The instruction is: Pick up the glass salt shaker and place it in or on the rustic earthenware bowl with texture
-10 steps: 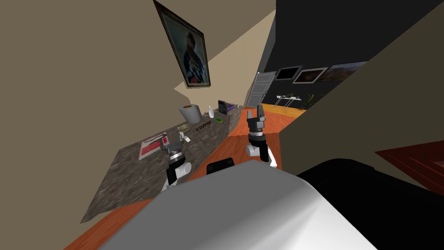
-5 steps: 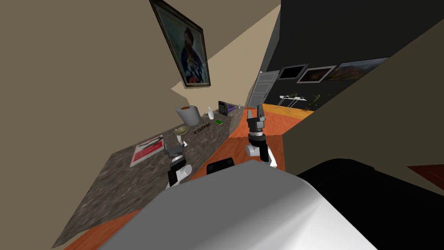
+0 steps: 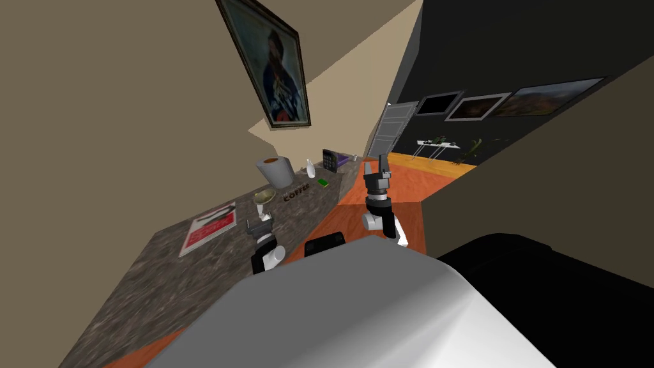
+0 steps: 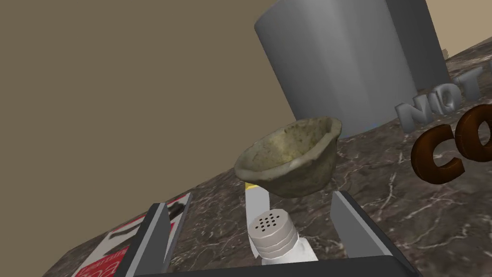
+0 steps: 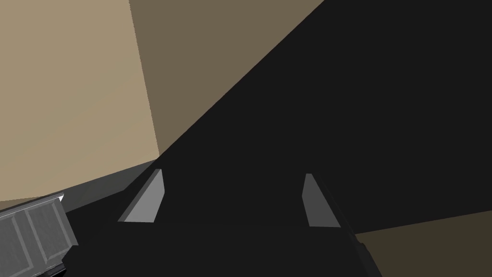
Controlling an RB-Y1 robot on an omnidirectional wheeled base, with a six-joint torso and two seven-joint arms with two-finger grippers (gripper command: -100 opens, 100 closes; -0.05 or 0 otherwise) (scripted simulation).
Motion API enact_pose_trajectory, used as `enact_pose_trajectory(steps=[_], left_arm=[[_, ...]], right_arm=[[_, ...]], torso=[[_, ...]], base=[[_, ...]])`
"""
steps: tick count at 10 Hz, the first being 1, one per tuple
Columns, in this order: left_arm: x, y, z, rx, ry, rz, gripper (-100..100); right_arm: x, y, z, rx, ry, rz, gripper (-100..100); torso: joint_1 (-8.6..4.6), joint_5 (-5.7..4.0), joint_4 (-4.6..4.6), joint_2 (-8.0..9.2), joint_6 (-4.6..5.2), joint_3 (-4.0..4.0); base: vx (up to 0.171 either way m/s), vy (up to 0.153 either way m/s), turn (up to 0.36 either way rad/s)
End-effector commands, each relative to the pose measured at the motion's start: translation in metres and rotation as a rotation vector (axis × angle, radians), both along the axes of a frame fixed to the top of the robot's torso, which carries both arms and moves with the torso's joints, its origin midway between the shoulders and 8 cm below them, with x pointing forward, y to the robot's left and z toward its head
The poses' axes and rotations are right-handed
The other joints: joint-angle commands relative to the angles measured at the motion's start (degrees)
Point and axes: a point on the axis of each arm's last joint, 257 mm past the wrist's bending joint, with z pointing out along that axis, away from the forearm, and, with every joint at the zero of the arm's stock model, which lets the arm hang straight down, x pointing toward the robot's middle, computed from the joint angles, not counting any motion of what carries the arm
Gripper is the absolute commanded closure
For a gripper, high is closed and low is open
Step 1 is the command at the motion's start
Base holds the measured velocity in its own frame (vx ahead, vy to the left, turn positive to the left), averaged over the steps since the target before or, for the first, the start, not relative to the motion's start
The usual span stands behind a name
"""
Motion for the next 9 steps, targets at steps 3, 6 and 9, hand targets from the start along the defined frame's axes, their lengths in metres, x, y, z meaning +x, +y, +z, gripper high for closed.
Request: enact_pose_trajectory(steps=[3, 6, 9], left_arm=[[-0.013, -0.001, -0.044, -0.168, 0.039, 0.056, -100], [-0.016, -0.004, -0.052, -0.208, 0.042, 0.070, -100], [-0.002, 0.002, -0.045, -0.210, 0.042, 0.067, -100]], right_arm=[[0.000, 0.000, 0.000, 0.000, 0.000, 0.000, 0], [0.000, 0.000, 0.000, 0.000, 0.000, 0.000, 0], [0.000, 0.000, 0.000, 0.000, 0.000, 0.000, 0]], torso=[[0.07, 0.01, 0.00, -0.04, 0.00, -0.02], [0.09, 0.01, 0.03, 0.14, 0.01, 0.08], [0.11, 0.01, 0.06, 0.23, 0.01, 0.14]], base=[[0.088, 0.003, 0.047], [0.038, 0.008, 0.018], [0.021, 0.009, 0.011]])
